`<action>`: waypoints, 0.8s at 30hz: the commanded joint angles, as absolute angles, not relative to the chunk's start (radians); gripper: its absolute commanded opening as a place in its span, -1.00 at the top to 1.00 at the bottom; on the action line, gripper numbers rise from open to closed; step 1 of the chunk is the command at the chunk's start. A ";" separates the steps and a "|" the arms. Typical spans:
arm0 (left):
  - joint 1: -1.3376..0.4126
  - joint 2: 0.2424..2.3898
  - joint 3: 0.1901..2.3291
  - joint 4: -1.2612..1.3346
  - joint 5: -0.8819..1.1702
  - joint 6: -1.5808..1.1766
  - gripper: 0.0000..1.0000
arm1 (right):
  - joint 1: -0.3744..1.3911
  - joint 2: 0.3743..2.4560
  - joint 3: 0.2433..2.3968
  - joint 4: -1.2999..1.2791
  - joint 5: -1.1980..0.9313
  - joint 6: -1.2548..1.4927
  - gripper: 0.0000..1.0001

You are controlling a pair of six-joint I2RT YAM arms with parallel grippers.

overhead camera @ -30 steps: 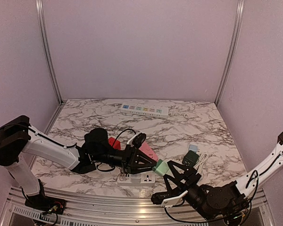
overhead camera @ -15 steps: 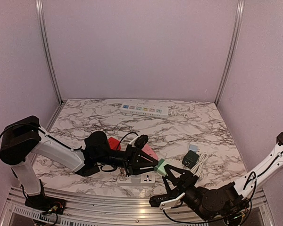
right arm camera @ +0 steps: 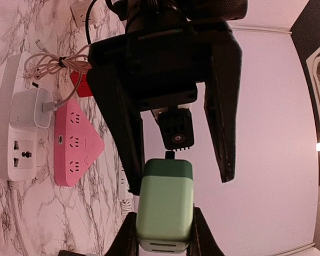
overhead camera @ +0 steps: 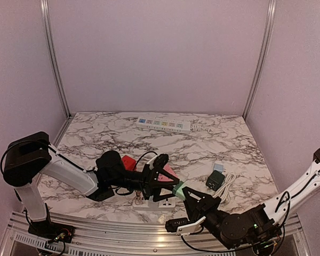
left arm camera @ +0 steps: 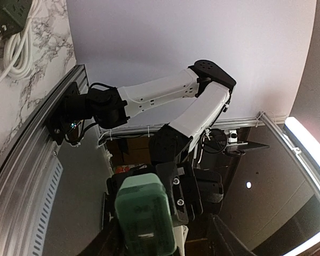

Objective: Insert the plug
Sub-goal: Pass from the left arm to the right, then insert the plug into the socket slot.

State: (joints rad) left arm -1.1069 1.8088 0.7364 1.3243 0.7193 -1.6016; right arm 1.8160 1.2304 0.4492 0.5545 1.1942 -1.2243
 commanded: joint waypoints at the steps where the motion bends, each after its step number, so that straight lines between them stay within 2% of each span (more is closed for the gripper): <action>1: -1.109 1.795 0.730 1.430 0.717 -1.566 -0.52 | 1.806 1.182 0.587 0.228 1.151 -0.928 1.00; 3: -1.103 1.787 0.718 1.428 0.704 -1.557 -0.93 | 1.804 1.160 0.632 0.107 1.126 -0.816 1.00; 4: -1.099 1.782 0.713 1.426 0.699 -1.552 -0.97 | 1.804 1.148 0.647 0.055 1.115 -0.774 1.00; 10: -1.089 1.701 0.705 1.288 0.678 -1.437 -0.98 | 1.804 1.083 0.718 -0.128 1.069 -0.581 1.00; 17: -1.086 1.496 0.775 0.767 0.557 -1.074 -0.98 | 1.797 1.005 0.823 -0.304 1.034 -0.338 1.00; 24: -1.077 1.316 0.799 0.430 0.313 -0.831 -0.98 | 1.770 0.914 0.903 -0.428 0.890 -0.151 1.00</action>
State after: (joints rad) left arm -1.0863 1.4052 0.7734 0.7025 0.4870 -1.0466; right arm 1.7885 0.9615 0.8425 -0.3275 0.9878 -0.3099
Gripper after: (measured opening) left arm 0.988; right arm 0.184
